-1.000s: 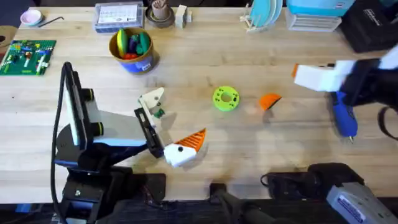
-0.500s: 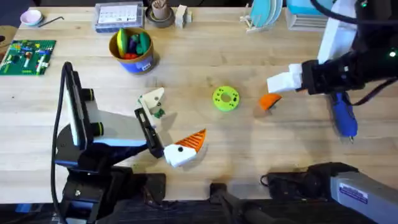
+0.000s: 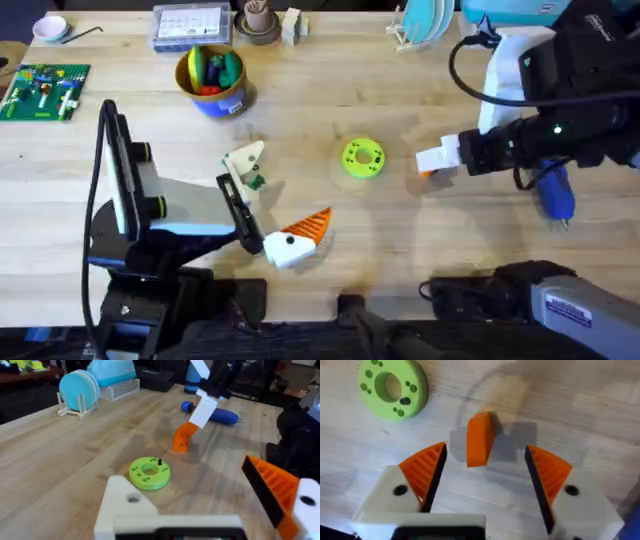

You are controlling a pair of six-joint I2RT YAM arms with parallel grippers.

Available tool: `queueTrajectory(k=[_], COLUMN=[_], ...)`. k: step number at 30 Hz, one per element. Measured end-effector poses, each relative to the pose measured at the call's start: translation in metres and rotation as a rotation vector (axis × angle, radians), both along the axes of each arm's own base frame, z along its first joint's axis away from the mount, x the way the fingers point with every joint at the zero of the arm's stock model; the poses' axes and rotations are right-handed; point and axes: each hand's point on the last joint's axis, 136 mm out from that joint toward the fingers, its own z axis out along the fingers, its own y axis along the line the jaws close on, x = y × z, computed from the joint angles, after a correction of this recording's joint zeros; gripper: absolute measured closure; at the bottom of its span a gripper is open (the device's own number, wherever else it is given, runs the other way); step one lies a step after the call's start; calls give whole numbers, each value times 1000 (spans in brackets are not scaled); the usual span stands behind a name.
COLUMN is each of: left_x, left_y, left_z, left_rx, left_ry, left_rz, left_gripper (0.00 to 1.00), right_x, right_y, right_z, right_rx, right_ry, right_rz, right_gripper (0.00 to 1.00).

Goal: Pick up the gripper from the table and insert it into the empty holder that is missing its gripper. Then pick up a screw, insert it into the mounting hole, and use the screwdriver to tighten it. Finally, clean up the table by picking up the vegetable and placing it into the bucket.

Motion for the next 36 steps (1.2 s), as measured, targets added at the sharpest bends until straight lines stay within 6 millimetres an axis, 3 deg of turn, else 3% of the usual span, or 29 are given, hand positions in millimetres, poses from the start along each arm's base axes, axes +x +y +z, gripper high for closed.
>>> queueTrajectory(k=[5, 10, 19, 21, 23, 30, 32, 36], left_x=[0, 0, 0, 0, 0, 0, 0, 0], left_y=[0, 0, 0, 0, 0, 0, 0, 0], left_z=[0, 0, 0, 0, 0, 0, 0, 0], left_rx=[0, 0, 0, 0, 0, 0, 0, 0], left_ry=[0, 0, 0, 0, 0, 0, 0, 0], left_rz=[0, 0, 0, 0, 0, 0, 0, 0], left_gripper=[8, 8, 8, 8, 8, 7, 7, 7], right_x=[2, 3, 3, 4, 4, -8, -6, 13], right_y=[0, 0, 9, 10, 10, 9, 11, 28], right_z=[-1, -3, -10, -10, -10, -2, 13, 69], right_rx=[1, 0, 2, 1, 0, 1, 15, 112], right_ry=[-11, -8, 13, 10, 7, 30, -3, -168], right_rz=[0, 4, 48, 51, 54, 59, 63, 98], right_gripper=[12, 151, 614, 828, 975, 988, 989, 991])
